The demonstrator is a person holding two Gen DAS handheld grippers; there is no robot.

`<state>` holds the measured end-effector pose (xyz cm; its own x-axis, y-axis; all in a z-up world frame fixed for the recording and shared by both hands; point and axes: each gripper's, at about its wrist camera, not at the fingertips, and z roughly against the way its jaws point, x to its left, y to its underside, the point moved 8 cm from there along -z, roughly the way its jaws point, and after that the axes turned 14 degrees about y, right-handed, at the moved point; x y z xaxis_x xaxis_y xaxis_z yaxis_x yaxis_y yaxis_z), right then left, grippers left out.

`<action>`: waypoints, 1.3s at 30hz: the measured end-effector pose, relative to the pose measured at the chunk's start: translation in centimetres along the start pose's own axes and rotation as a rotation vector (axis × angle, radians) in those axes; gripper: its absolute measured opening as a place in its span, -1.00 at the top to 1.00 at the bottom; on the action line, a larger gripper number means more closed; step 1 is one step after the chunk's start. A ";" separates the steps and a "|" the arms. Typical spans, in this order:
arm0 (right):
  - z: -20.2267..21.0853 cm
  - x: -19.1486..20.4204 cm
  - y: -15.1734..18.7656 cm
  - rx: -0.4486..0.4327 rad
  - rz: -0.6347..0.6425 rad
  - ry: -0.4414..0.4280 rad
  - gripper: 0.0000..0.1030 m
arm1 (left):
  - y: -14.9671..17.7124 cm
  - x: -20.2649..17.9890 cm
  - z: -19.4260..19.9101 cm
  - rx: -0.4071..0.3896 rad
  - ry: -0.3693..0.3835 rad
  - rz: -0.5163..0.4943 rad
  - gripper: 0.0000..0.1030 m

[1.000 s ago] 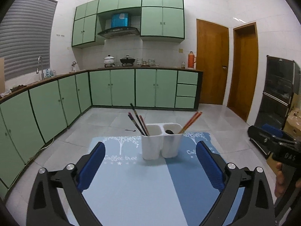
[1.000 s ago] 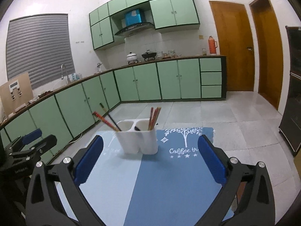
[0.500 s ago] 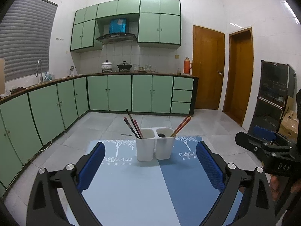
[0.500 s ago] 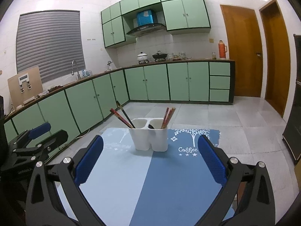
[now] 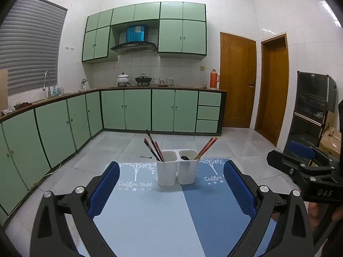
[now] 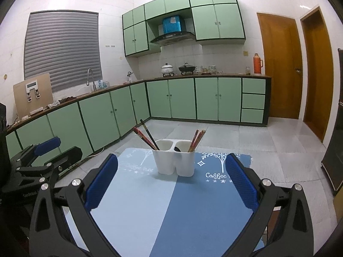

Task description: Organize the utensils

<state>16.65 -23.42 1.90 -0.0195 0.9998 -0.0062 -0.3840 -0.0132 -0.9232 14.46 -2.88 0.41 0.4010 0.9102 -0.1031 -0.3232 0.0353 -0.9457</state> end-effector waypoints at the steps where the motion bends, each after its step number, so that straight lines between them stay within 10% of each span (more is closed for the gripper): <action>1: 0.1 0.1 0.0 0.000 0.001 0.000 -0.89 | 0.0 0.0 0.1 -0.001 0.000 -0.001 -0.85; 39: -0.1 0.7 0.2 -0.005 0.016 -0.005 -0.89 | -0.1 -0.3 0.3 0.000 -0.007 -0.001 -0.85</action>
<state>16.67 -22.68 1.66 -0.0305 0.9993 -0.0194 -0.3791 -0.0295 -0.9249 14.08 -3.01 0.63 0.3949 0.9132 -0.1001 -0.3226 0.0358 -0.9459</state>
